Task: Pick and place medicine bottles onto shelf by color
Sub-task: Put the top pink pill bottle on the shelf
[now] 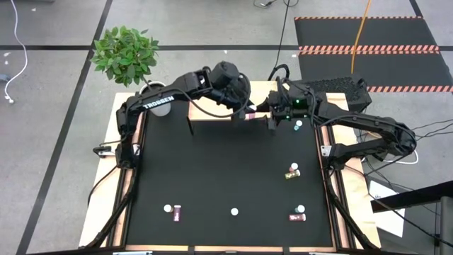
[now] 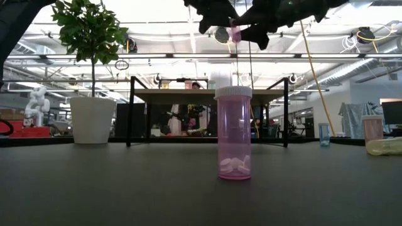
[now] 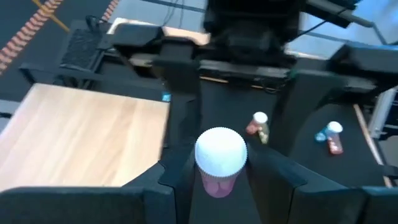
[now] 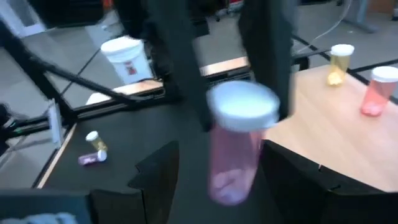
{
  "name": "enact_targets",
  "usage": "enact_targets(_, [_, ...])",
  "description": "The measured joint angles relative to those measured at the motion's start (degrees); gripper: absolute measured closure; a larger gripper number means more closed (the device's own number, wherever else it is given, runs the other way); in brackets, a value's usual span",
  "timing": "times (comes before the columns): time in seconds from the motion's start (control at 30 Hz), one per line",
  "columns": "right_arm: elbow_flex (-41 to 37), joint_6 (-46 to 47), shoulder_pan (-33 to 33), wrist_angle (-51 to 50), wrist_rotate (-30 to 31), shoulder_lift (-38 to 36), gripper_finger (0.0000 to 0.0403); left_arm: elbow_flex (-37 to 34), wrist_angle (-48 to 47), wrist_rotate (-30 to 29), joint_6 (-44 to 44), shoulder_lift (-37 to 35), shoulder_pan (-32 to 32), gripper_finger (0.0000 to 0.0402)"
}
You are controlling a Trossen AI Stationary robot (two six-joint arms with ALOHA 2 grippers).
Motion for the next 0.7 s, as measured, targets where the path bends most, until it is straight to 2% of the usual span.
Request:
enact_targets(0.13, [-0.35,2.35,1.26,0.50,1.36,0.00,0.0200,0.01,0.03,0.47,0.03,-0.02,-1.08,0.0270])
enact_targets(0.5, [-0.37,5.02,2.55,-0.05,1.25,-0.02,0.0294,0.00,0.95,0.16,-4.19,0.00,-1.50,0.0270])
enact_targets(0.6, [-0.40,5.67,2.55,0.45,1.29,-0.02,0.0305,-0.02,1.34,0.00,-4.67,-0.45,-1.38,0.0266])
enact_targets(0.7, [-0.40,6.20,2.49,1.29,1.29,-0.15,0.0308,-0.04,2.17,-0.06,-4.39,-1.41,-1.28,0.0244])
